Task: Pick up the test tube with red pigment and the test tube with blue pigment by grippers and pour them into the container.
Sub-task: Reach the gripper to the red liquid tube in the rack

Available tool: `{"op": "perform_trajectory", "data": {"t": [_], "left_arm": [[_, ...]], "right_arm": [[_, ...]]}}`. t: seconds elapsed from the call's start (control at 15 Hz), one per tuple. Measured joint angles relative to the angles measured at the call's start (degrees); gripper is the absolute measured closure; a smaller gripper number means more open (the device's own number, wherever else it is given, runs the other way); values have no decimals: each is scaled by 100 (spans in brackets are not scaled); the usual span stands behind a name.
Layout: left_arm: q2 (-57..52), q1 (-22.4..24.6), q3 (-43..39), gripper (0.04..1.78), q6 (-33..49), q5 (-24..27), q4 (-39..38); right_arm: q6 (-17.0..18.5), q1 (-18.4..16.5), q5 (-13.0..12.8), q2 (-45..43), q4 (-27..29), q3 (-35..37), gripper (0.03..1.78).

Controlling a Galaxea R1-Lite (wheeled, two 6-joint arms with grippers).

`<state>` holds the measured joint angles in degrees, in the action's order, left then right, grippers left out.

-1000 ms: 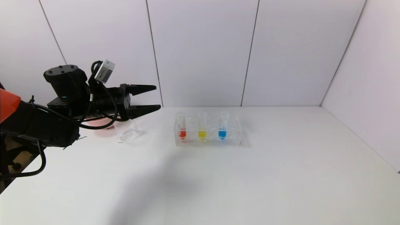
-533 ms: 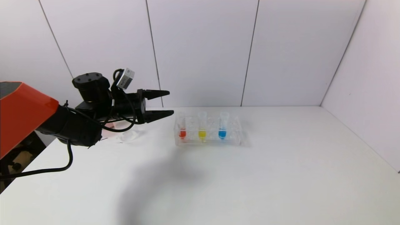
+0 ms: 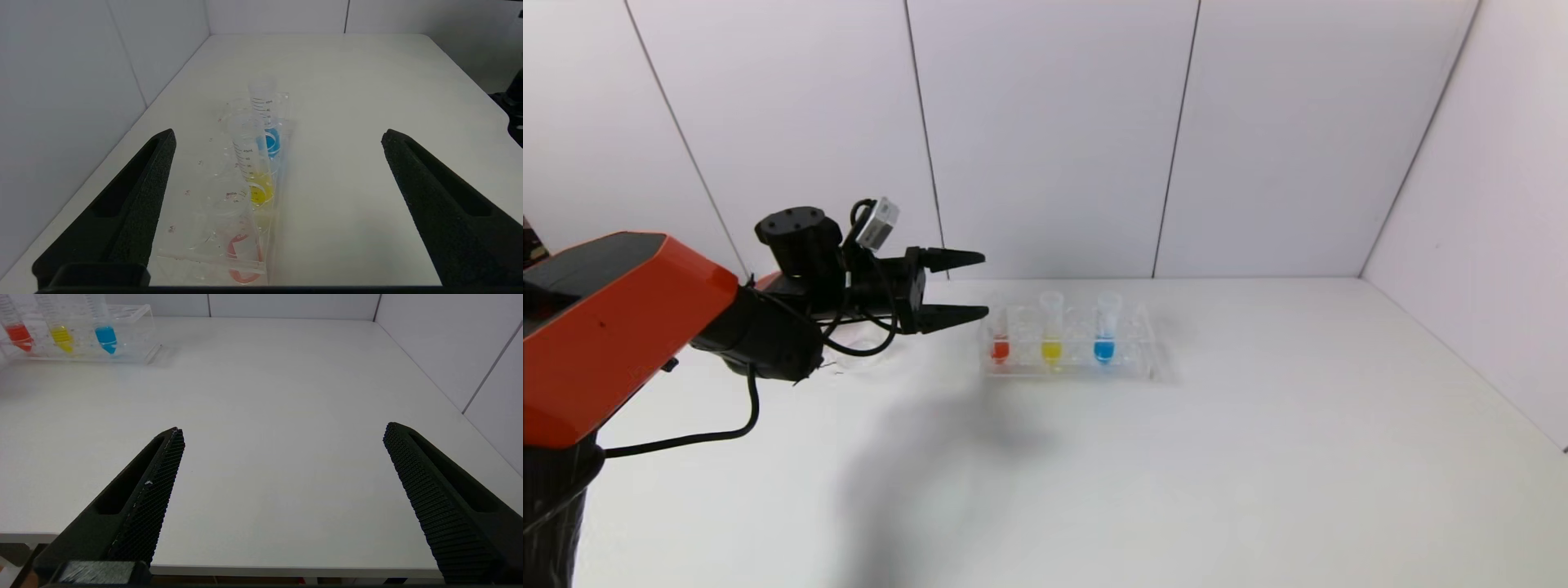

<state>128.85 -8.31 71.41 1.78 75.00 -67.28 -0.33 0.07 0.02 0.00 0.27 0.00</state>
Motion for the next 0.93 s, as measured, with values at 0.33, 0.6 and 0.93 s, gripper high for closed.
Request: {"op": "perform_trajectory", "data": {"t": [0.33, 0.6, 0.93], "left_arm": [[306, -61, 163, 6, 4, 24, -38], [535, -146, 375, 6, 50, 22, -9], [767, -213, 571, 6, 135, 17, 28]], "right_arm": [[0, 0, 0, 0, 0, 0, 4], [0, 0, 2, 0, 0, 0, 4], [2, 0, 2, 0, 0, 0, 4]]}}
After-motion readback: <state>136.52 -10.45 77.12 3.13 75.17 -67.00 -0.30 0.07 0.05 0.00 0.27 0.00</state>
